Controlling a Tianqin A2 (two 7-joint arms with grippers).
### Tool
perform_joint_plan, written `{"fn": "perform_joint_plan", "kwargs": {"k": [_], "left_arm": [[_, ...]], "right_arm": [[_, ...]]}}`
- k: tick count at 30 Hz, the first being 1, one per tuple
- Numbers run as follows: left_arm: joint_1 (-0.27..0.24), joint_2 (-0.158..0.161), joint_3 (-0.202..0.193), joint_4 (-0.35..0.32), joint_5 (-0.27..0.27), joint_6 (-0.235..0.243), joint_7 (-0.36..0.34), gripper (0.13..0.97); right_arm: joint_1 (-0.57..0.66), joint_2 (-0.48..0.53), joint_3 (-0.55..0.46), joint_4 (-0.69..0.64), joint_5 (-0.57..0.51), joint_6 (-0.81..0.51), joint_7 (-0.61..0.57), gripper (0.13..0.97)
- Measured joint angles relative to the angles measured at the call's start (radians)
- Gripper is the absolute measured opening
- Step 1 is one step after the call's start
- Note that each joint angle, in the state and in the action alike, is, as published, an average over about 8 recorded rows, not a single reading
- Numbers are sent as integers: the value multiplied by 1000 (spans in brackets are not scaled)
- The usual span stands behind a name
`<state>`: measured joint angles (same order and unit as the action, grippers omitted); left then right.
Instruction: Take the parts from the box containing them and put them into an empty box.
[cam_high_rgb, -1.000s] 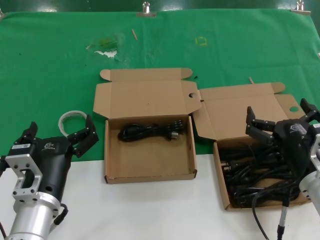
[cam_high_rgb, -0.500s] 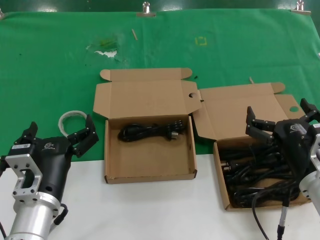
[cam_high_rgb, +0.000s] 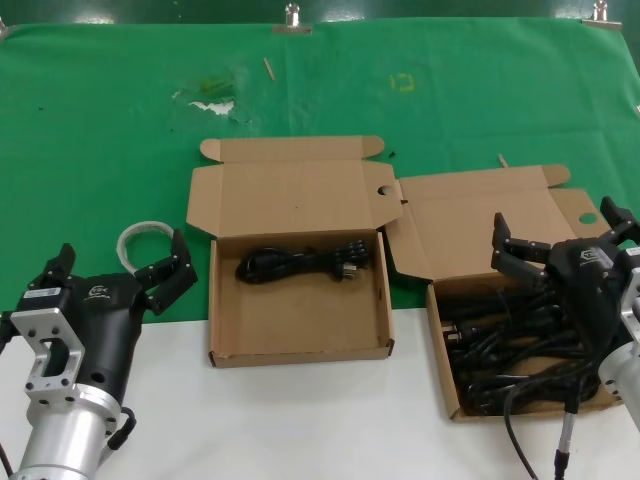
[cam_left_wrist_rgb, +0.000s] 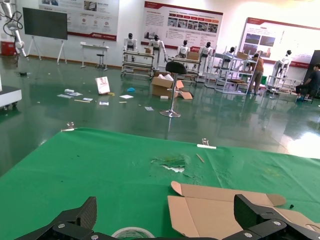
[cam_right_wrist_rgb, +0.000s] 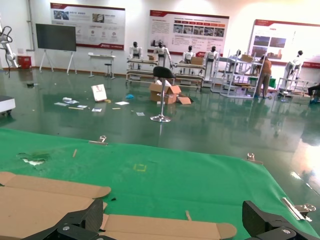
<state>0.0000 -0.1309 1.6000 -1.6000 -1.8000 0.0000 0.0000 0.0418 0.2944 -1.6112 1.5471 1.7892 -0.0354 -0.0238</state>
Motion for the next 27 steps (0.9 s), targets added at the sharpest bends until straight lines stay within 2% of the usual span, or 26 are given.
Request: {"fn": "perform_joint_plan", "kwargs": {"k": [27], "left_arm": [[0,0,0,0,0,0,0,966]], "right_arm": [[0,0,0,0,0,0,0,966]]}}
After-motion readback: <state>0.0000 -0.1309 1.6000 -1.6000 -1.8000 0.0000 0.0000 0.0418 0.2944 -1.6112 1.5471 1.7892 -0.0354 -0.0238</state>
